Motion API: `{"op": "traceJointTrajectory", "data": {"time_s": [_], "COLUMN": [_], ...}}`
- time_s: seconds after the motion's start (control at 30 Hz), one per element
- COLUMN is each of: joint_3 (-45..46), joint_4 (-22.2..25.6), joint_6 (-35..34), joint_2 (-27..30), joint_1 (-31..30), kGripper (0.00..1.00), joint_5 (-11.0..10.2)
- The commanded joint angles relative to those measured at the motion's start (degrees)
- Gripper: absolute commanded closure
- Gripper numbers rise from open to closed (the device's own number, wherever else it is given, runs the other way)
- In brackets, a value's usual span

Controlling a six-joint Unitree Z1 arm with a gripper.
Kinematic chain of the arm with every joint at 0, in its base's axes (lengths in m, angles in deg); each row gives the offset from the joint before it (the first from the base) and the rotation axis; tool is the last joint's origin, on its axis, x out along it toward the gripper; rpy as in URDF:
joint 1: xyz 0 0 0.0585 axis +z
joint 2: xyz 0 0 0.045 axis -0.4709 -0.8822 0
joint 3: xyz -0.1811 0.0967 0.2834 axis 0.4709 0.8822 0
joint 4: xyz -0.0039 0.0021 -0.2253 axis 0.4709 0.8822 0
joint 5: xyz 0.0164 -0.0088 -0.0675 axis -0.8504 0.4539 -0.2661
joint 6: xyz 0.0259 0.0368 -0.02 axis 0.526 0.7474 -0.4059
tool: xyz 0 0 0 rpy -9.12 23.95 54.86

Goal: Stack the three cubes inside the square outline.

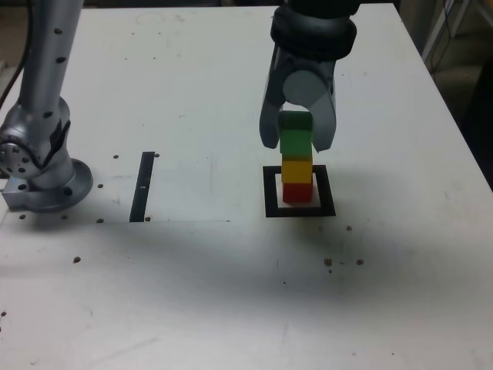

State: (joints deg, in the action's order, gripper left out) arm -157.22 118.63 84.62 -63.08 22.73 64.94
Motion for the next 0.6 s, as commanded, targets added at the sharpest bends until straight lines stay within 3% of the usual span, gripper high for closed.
{"op": "traceJointTrajectory", "data": {"time_s": [0.0, 0.23, 0.3, 0.5, 0.57], "joint_3": [-0.3, -0.3, -0.1, 1.1, 1.3], "joint_4": [-0.3, -0.8, -0.9, -1.3, -1.4], "joint_6": [0.2, 0.2, 0.3, 0.6, 0.6], "joint_2": [-0.5, -1.2, -1.2, -1.2, -1.2], "joint_1": [0.2, 0.2, 0.2, 0.7, 0.8], "kGripper": [0.75, 0.75, 0.69, 0.09, 0.01], "joint_5": [0.1, 0.4, 0.5, 0.9, 0.9]}}
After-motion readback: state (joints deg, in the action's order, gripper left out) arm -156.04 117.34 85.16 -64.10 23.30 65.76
